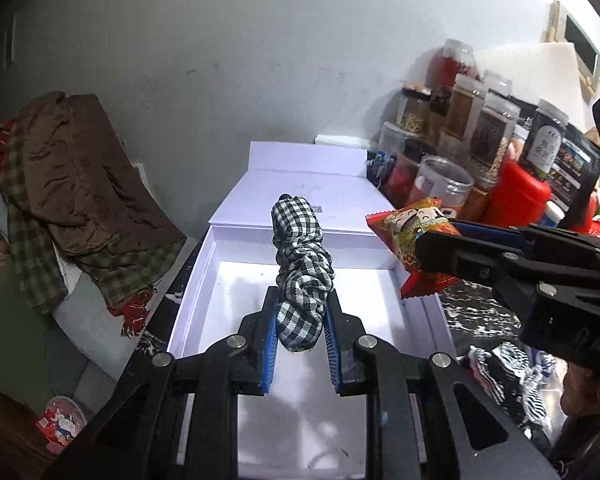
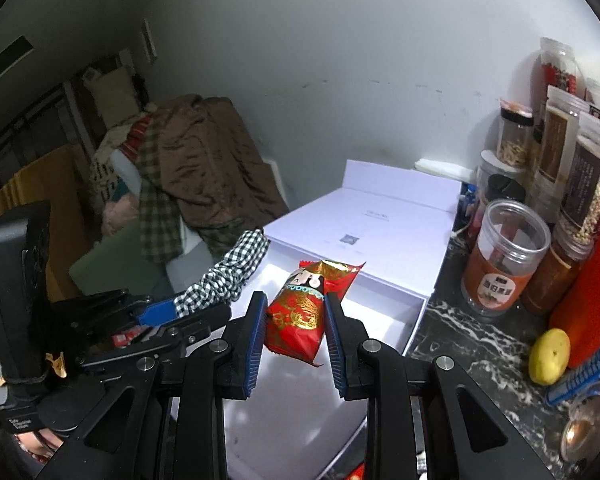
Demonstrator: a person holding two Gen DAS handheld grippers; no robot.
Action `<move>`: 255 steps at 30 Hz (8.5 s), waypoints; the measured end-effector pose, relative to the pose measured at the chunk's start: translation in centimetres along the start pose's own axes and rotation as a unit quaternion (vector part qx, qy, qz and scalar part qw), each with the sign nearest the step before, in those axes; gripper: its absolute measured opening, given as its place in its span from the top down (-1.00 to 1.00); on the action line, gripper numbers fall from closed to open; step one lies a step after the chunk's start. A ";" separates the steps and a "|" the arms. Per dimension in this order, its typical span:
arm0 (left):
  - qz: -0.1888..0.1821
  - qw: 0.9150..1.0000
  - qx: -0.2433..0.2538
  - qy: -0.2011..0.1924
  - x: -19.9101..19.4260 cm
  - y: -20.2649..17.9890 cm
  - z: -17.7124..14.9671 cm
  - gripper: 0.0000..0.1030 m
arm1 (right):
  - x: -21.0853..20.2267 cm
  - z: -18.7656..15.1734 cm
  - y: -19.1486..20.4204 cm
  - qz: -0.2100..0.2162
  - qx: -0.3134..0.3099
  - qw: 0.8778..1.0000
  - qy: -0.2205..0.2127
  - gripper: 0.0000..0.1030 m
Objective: Organize soft objects
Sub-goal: 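Carry the scrunchie and red bag with both grippers into the white box, then open both grippers to drop the scrunchie and red bag in the box, then withdraw both grippers from the box back over the countertop, then grasp the pale green paper packet with the right gripper, then grasp the gingham lace-trimmed cloth with the left gripper while the right gripper holds the packet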
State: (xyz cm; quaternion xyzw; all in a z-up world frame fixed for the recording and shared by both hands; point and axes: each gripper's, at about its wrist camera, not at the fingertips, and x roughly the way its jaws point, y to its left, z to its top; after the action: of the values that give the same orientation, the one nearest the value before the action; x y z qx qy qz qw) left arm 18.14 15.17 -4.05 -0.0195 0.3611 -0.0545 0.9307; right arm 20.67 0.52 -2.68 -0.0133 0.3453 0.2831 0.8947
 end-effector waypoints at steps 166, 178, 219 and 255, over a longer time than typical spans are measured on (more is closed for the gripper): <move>0.002 0.997 -0.024 0.070 -11.2 -6.3 -16.0 -0.52 | -6.1 -21.8 2.3 -0.087 0.048 0.989 0.112 -0.40; -0.001 0.998 -0.014 0.069 -11.1 -7.6 -15.9 -0.52 | -8.8 -22.6 1.0 -0.046 0.082 0.991 0.097 -0.26; -0.097 0.991 0.033 0.085 -3.2 -18.8 -9.9 -0.52 | -21.1 -22.6 -9.3 -0.090 0.194 0.977 -0.011 -0.26; -0.108 0.993 0.027 0.039 -7.4 -16.9 -8.6 0.16 | -19.0 -20.5 -9.0 -0.047 0.166 0.985 -0.012 -0.26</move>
State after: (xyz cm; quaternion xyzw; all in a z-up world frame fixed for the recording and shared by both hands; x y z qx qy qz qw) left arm 5.43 -0.75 -4.16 -0.0316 0.3917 -0.1654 0.9046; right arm 1.38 -20.93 -7.92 0.1231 0.3756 0.1797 0.9008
